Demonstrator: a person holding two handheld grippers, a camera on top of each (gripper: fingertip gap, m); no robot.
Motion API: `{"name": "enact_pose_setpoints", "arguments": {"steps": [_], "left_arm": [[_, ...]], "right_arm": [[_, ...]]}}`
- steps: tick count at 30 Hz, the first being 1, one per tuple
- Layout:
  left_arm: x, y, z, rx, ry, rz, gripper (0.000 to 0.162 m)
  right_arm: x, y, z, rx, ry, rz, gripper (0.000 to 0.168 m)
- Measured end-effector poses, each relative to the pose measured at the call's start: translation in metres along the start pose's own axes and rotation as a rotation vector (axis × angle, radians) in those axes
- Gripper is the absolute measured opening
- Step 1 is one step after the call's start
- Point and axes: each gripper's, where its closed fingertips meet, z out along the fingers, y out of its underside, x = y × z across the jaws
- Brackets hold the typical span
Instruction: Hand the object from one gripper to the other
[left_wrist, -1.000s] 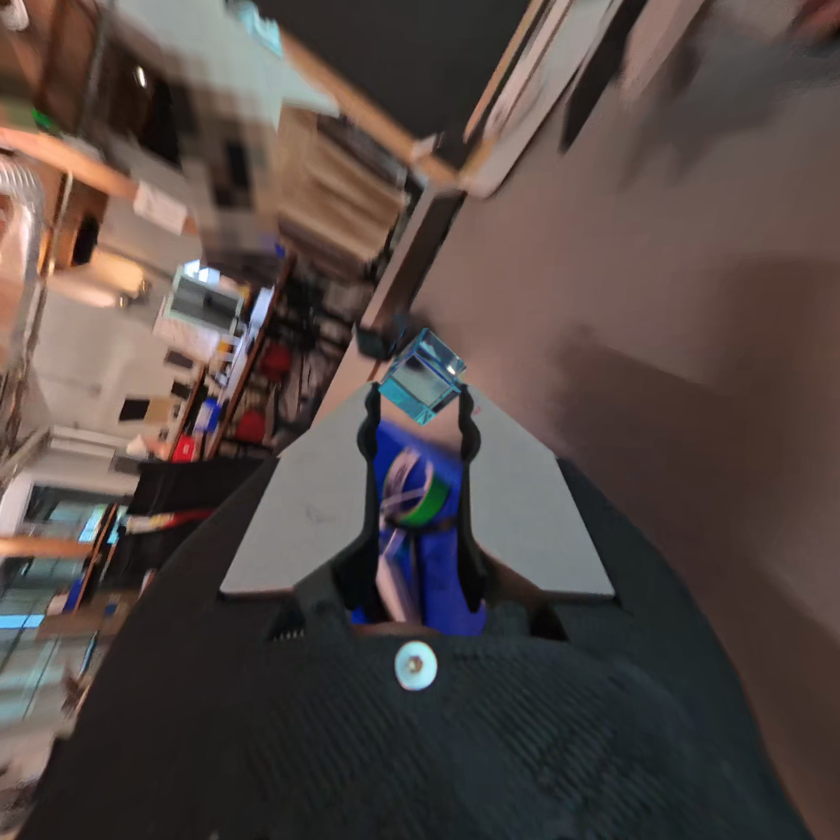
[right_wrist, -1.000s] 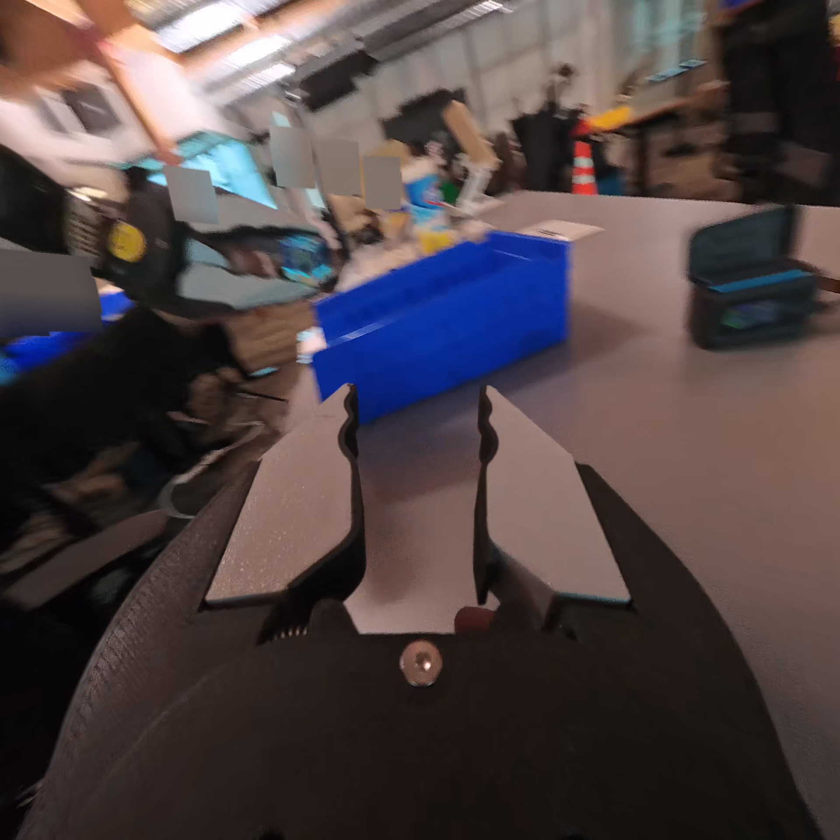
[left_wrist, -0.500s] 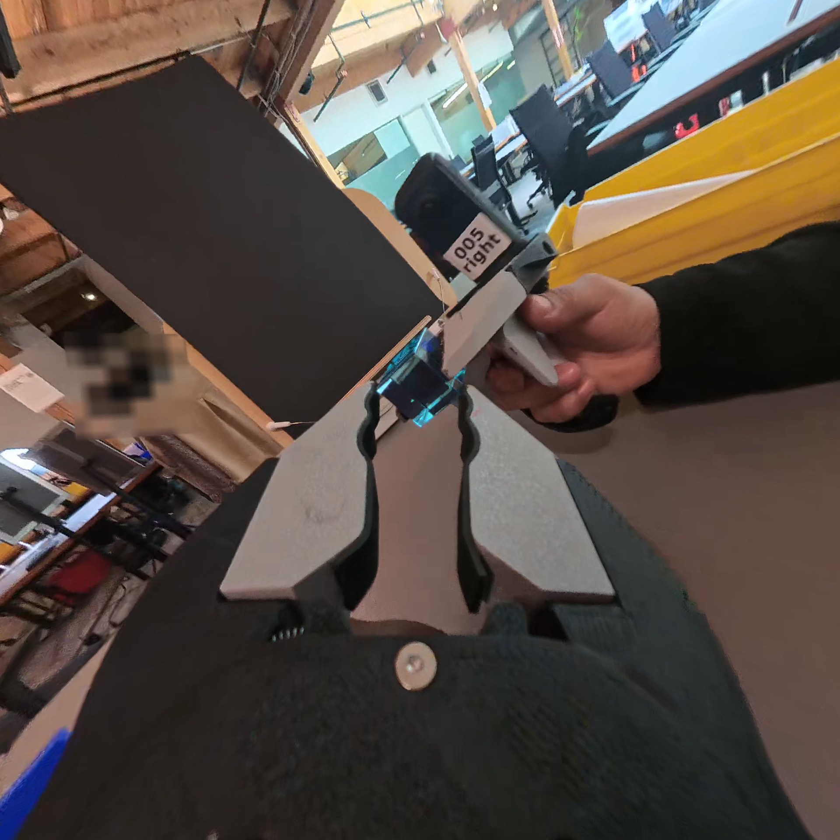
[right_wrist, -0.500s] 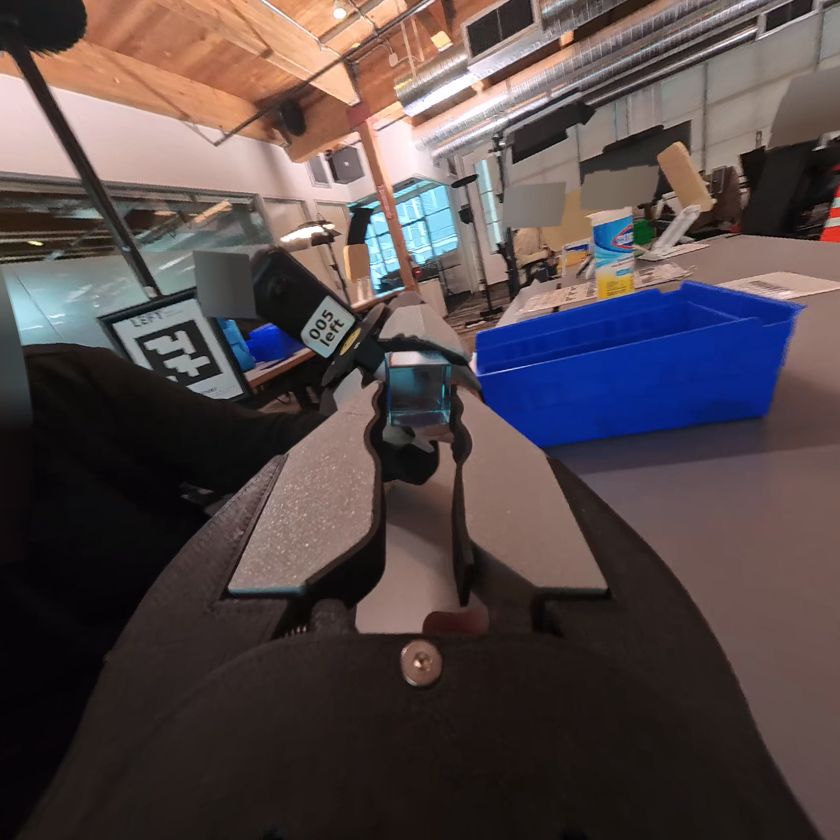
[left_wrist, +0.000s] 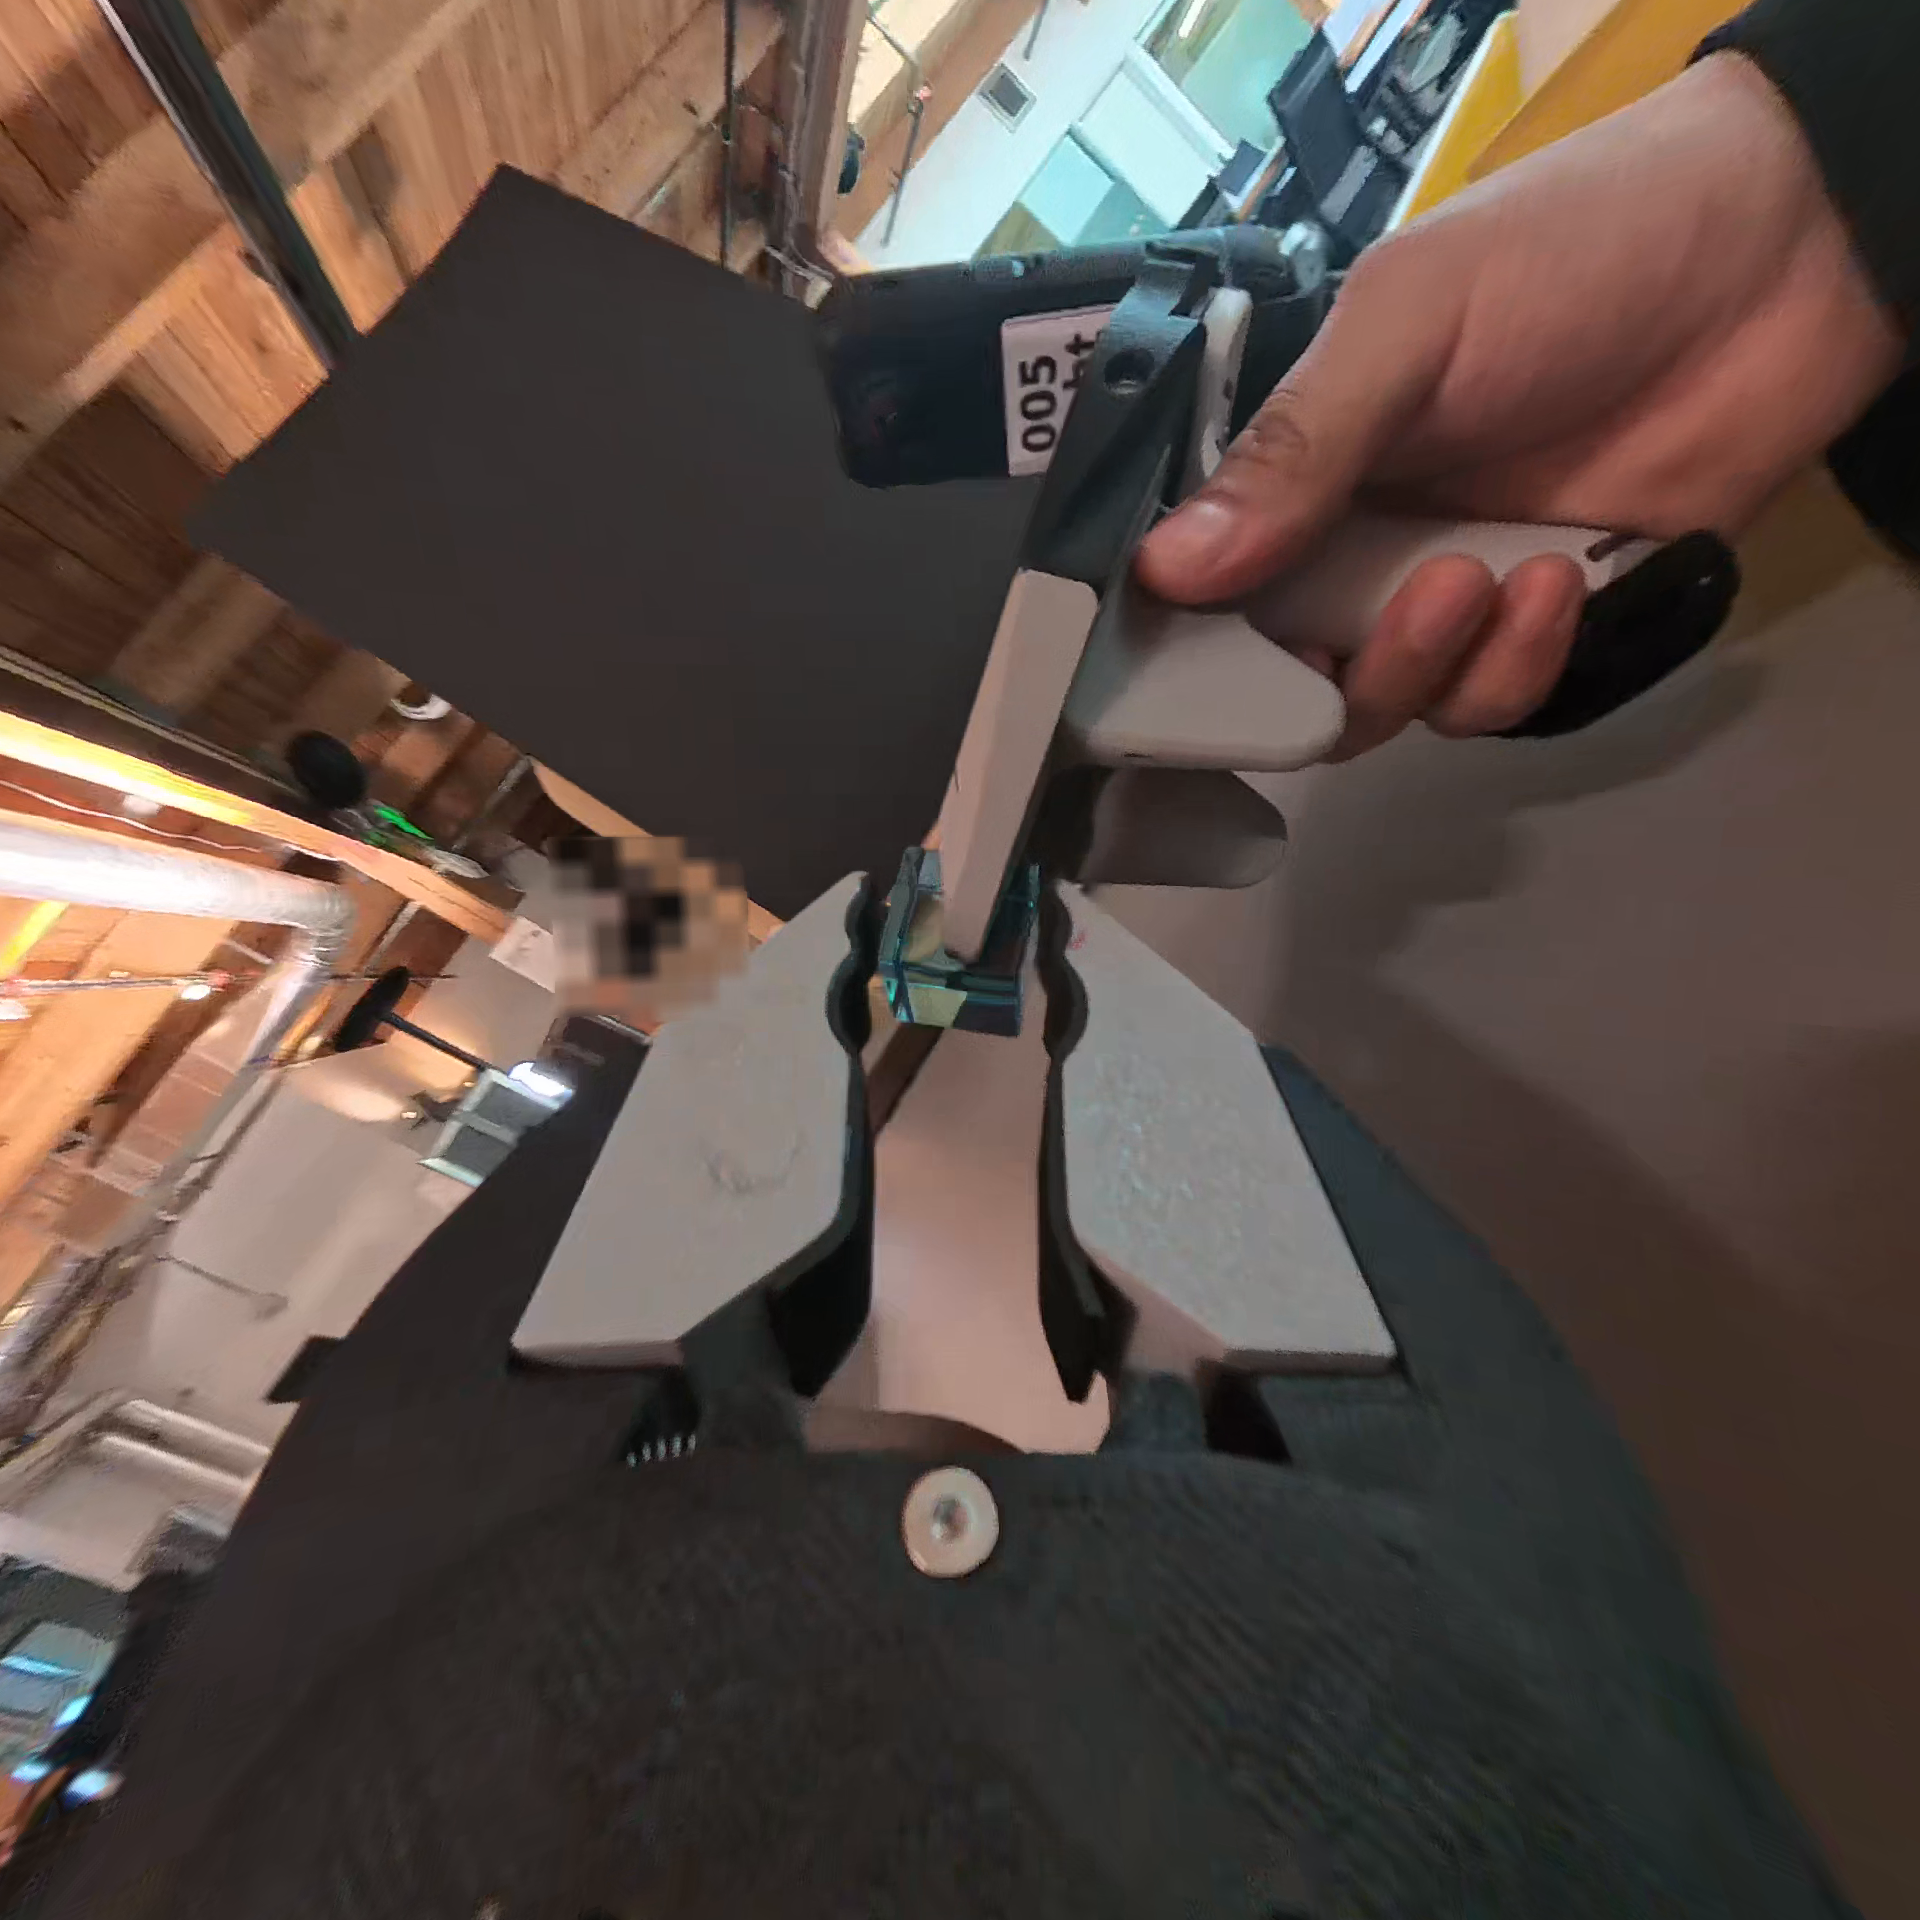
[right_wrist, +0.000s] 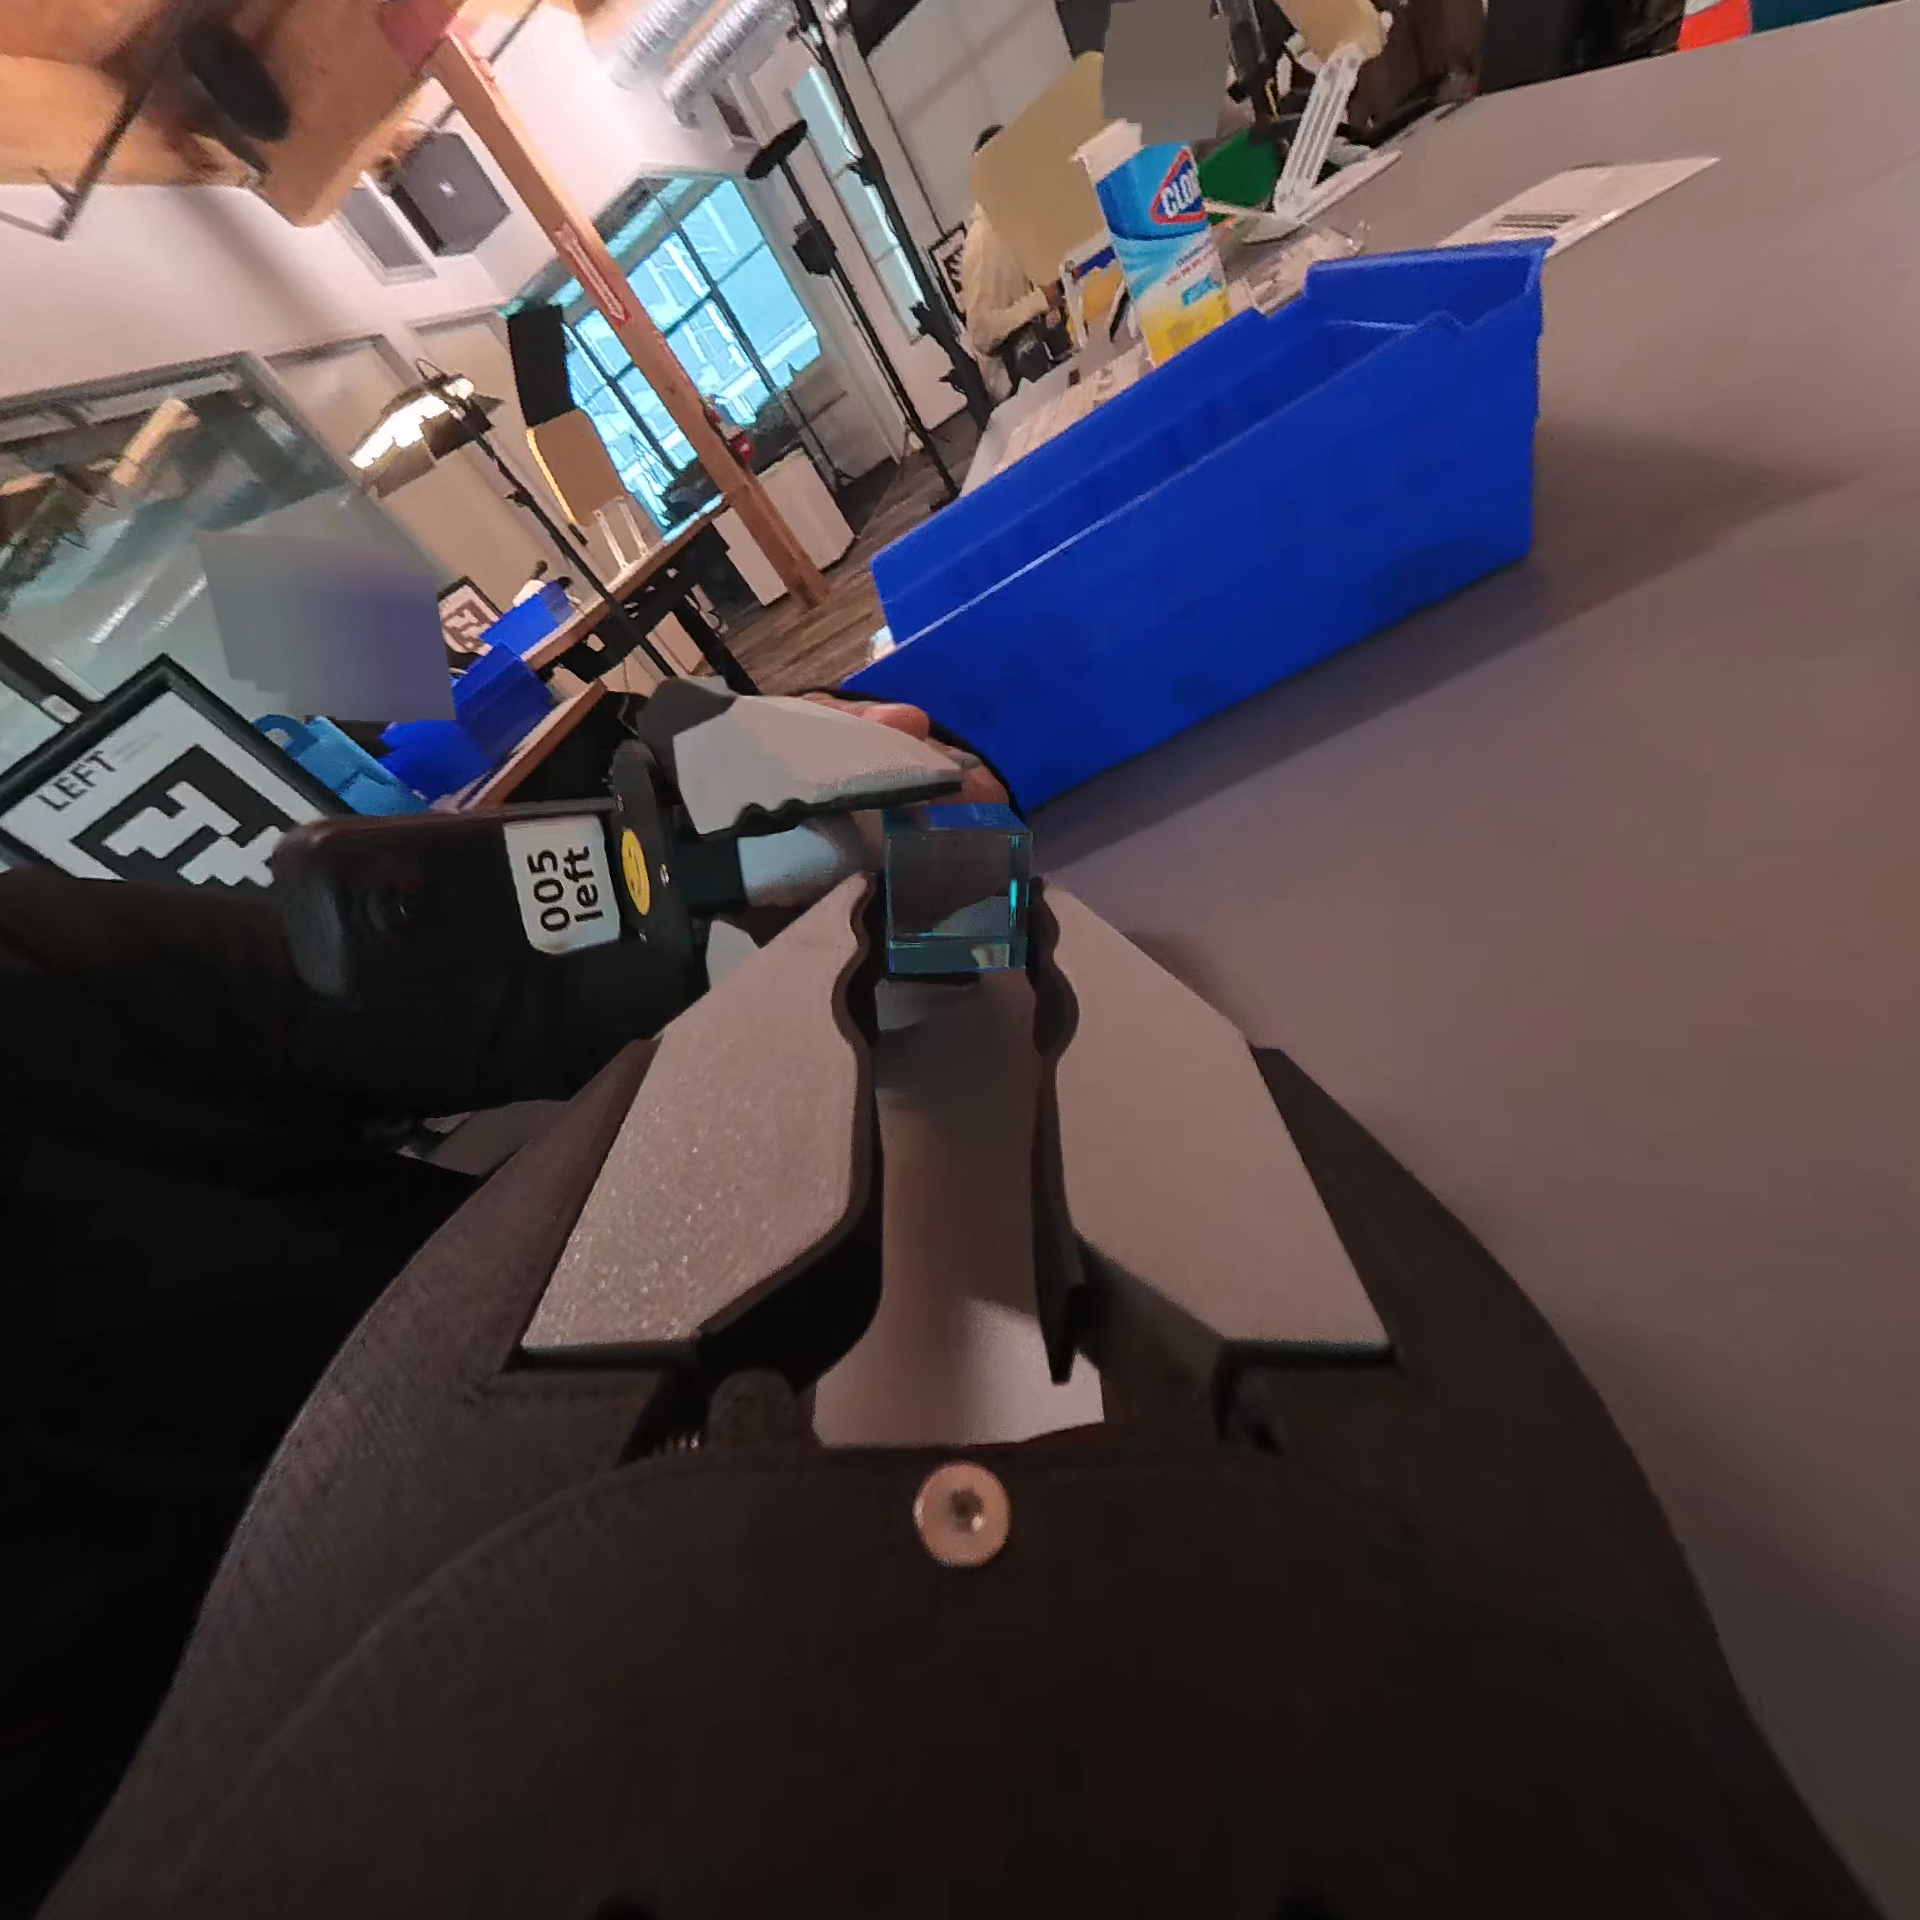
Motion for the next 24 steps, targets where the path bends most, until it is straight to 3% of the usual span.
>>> {"name": "enact_pose_setpoints", "arguments": {"steps": [7, 15, 19, 24], "left_arm": [[0.004, 0.011, 0.002, 0.031, 0.018, -0.023, 0.027], [-0.001, 0.002, 0.051, 0.078, -0.004, -0.067, 0.029], [0.009, 0.018, 0.042, 0.034, -0.005, 0.077, 0.029], [0.004, 0.028, 0.030, 0.007, 0.011, -0.012, 0.028]], "right_arm": [[0.011, 0.003, 0.001, 0.001, 0.044, 0.017, 0.022], [0.031, -0.023, -0.040, 0.180, 0.125, 0.054, 0.022], [0.038, -0.007, -0.029, 0.088, 0.159, 0.042, 0.022], [0.037, -0.007, -0.015, 0.101, 0.145, 0.049, 0.022]]}}
